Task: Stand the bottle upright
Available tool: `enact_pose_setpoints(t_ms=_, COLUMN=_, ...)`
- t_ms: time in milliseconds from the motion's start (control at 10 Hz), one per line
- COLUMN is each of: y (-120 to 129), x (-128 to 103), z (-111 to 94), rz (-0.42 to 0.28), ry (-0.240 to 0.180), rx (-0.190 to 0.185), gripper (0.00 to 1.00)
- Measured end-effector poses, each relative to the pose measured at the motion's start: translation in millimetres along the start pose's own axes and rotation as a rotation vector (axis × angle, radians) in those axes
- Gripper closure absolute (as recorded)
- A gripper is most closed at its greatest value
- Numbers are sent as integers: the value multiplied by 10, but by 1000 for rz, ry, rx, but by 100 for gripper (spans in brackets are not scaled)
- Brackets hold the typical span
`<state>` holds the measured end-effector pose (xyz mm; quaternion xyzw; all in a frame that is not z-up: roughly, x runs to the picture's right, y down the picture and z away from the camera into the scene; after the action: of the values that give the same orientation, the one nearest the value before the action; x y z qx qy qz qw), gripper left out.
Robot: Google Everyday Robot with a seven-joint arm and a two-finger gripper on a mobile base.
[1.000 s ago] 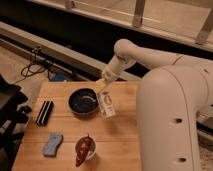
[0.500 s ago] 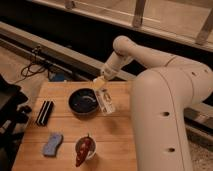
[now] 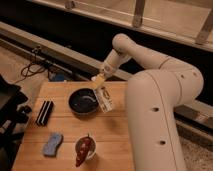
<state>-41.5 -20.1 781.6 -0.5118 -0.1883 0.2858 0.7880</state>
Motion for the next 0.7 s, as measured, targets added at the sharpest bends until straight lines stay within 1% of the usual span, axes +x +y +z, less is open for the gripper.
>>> enact_pose_setpoints(t_ms=200, y=1, x=-1, z=-1, rz=-4, ry=0, rx=-2, gripper=95)
enact_pose_setpoints(t_ms=300, y=13, x=-43, z=-10, rz=-25, ry=-13, rx=17, gripper=95)
enact_pose_setpoints(t_ms=400, y=-3, x=-152, z=-77, rz=-64, ry=-68, rx=50, gripper=95)
enact_pose_setpoints(t_ms=500, y=-50, x=-211, z=-167, rz=-76, ry=-139, rx=65, gripper=95)
enact_pose_setpoints(t_ms=600, y=-128, x=-216, z=-238, rz=-77, ry=-229, rx=72, gripper=95)
enact_pose_setpoints(t_ms=700, y=-186, x=-205, z=-275, rz=-85, ry=-302, rx=78, gripper=95)
